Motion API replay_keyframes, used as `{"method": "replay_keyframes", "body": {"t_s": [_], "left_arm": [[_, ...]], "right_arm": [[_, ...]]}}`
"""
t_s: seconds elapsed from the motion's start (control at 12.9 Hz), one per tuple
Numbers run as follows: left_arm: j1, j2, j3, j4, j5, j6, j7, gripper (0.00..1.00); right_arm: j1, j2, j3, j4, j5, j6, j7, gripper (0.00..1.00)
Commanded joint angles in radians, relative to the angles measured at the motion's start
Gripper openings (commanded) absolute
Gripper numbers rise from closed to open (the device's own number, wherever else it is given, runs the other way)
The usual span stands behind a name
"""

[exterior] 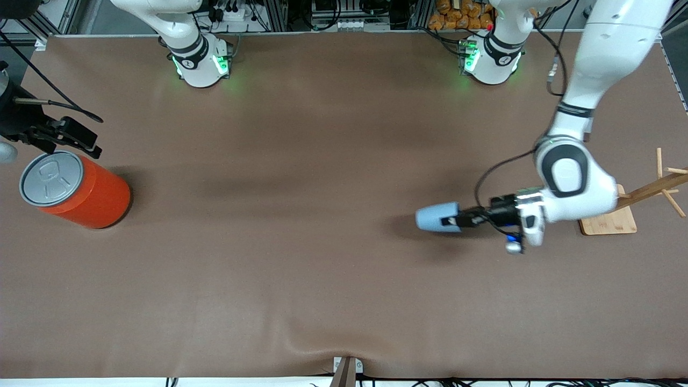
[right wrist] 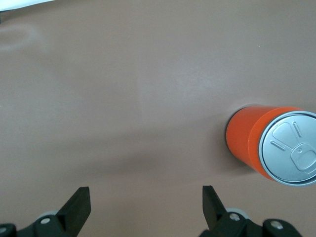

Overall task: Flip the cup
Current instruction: 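Place the cup upright beside the wooden stand with the left gripper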

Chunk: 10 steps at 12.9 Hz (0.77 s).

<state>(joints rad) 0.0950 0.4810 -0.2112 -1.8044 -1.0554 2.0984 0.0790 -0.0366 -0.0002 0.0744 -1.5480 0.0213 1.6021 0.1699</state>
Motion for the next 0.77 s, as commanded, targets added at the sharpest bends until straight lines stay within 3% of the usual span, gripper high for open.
{"method": "replay_keyframes", "body": {"t_s": [0.0, 0.23, 0.54, 0.7], "left_arm": [[0.028, 0.01, -0.007, 0.092, 0.264, -0.004, -0.154, 0.0], [0.066, 0.01, -0.002, 0.099, 0.62, 0.011, -0.206, 0.0], [0.089, 0.004, -0.004, 0.056, 0.955, 0.054, -0.304, 0.0], [0.077, -0.021, -0.013, 0.014, 1.067, 0.087, -0.398, 0.0]], "right_arm": [[-0.006, 0.014, 0.005, 0.032, -0.032, -0.019, -0.01, 1.0], [-0.016, 0.014, 0.002, 0.04, -0.035, -0.016, -0.061, 1.0], [-0.017, 0.014, 0.002, 0.04, -0.037, -0.016, -0.073, 1.0], [-0.02, 0.014, 0.002, 0.04, -0.035, -0.016, -0.073, 1.0]]}}
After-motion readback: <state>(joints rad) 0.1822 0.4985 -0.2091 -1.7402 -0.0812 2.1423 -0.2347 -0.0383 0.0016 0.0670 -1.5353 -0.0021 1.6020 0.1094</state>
